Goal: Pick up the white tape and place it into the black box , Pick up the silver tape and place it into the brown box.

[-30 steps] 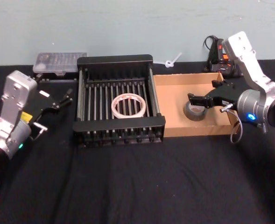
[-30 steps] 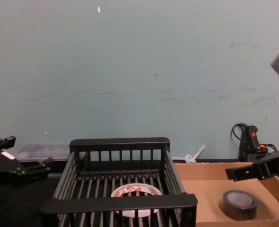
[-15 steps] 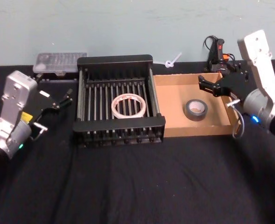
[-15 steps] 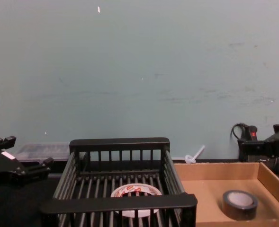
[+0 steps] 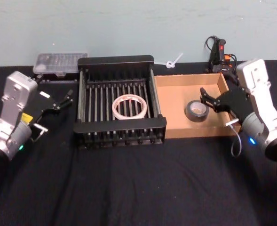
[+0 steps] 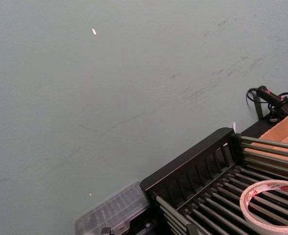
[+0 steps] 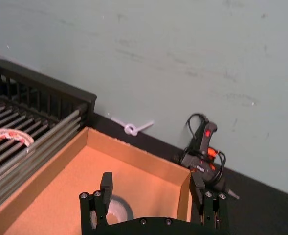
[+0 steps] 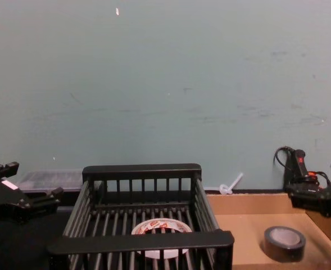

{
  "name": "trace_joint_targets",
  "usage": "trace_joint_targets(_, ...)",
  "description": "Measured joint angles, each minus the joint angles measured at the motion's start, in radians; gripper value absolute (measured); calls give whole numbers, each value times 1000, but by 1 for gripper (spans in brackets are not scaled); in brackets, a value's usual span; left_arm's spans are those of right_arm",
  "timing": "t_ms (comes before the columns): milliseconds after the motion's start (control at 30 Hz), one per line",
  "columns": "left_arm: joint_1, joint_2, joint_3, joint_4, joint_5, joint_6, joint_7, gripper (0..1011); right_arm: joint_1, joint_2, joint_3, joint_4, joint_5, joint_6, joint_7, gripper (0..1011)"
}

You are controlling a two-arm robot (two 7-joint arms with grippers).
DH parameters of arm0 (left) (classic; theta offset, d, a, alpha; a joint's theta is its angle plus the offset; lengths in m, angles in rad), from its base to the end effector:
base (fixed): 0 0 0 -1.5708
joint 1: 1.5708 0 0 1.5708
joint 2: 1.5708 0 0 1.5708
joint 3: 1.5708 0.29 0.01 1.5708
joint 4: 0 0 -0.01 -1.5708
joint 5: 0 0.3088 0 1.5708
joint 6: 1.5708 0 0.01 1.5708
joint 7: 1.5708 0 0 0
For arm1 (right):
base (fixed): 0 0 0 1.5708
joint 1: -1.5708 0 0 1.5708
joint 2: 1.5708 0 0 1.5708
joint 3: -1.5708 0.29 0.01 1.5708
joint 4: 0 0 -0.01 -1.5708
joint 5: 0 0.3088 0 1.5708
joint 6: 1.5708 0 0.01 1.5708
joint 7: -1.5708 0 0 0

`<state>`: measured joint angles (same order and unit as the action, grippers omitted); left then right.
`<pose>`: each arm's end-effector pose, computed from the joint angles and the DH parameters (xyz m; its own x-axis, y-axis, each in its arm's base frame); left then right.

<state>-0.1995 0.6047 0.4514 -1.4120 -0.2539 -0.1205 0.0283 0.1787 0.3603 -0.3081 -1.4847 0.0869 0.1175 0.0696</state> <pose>0.3581 0.0827 -0.3023 0.2923 0.8803 0.3738 -0.9553 0.2873 0.0703 0.3671 -0.0231 -0.2816 0.3118 -0.9037 0.2934 0.9488 0.2794 -0.1476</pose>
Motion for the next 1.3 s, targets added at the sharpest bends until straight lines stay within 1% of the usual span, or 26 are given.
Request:
trace_joint_targets(200,0,0,0,0,0,0,0,1001,-8,-14,9,21,-11,-9,0,1002)
trace_joint_targets(433,0,0,0,0,0,0,0,1001,-17,-35,34,31,-16,-17,-4,1002)
trace_joint_targets(1300,0,0,0,0,0,0,0,1001,-15,-30,27,29,-15,-15,-3,1002)
